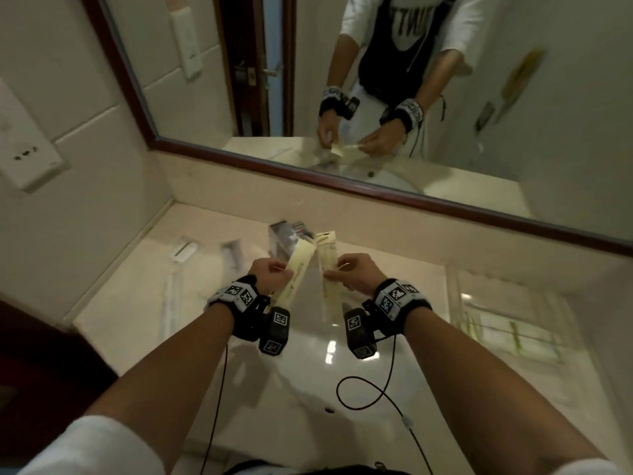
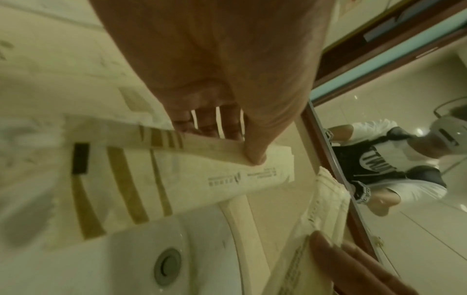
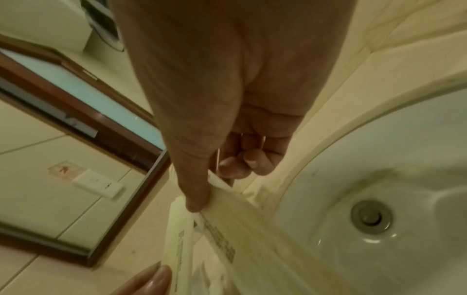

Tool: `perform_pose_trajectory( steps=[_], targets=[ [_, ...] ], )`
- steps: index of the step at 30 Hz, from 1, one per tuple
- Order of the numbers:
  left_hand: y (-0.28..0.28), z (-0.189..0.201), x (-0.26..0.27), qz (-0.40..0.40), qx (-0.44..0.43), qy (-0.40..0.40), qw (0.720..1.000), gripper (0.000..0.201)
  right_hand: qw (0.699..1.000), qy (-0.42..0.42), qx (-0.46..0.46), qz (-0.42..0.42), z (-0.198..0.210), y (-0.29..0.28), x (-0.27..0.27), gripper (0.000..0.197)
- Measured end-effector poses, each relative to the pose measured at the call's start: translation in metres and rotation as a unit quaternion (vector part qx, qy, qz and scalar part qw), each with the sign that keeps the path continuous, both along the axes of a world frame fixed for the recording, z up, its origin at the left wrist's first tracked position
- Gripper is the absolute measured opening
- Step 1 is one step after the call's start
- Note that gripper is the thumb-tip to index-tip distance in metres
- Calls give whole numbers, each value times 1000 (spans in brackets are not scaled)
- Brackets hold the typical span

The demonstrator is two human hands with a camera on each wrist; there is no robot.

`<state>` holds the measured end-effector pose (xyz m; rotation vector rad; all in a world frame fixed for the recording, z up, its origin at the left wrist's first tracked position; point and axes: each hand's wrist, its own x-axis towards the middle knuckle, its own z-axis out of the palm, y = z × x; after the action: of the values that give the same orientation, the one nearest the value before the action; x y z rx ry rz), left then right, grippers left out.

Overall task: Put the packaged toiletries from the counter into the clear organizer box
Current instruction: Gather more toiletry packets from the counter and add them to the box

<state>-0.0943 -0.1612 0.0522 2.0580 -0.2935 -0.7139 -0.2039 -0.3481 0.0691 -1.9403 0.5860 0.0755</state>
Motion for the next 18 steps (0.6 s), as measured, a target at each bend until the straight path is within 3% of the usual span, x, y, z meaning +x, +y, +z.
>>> perform_pose_trajectory(
  steps=[5, 8, 11, 14, 17, 18],
  targets=[
    [-62, 8, -42, -64, -7, -26, 998, 32, 999, -10, -11, -51, 7, -57, -70, 16],
    [-97, 7, -69, -92, -14, -10, 996, 31, 995, -23, -23, -96, 4, -91, -113, 28],
    [-128, 8, -97, -117, -17, 2, 993, 28, 990, -23, -19, -138, 3, -117, -154, 28],
    [-157, 6, -120, -142, -17, 8, 990, 23, 979, -48, -84, -180, 2, -141, -195, 32],
    [-178, 6, -137, -151, -11, 6, 988, 2, 971, -58, -167, -162, 5, -157, -229, 30],
    [-187, 6, -144, -151, -10, 7, 988, 5, 967, -59, -202, -146, 5, -162, -241, 28]
  ],
)
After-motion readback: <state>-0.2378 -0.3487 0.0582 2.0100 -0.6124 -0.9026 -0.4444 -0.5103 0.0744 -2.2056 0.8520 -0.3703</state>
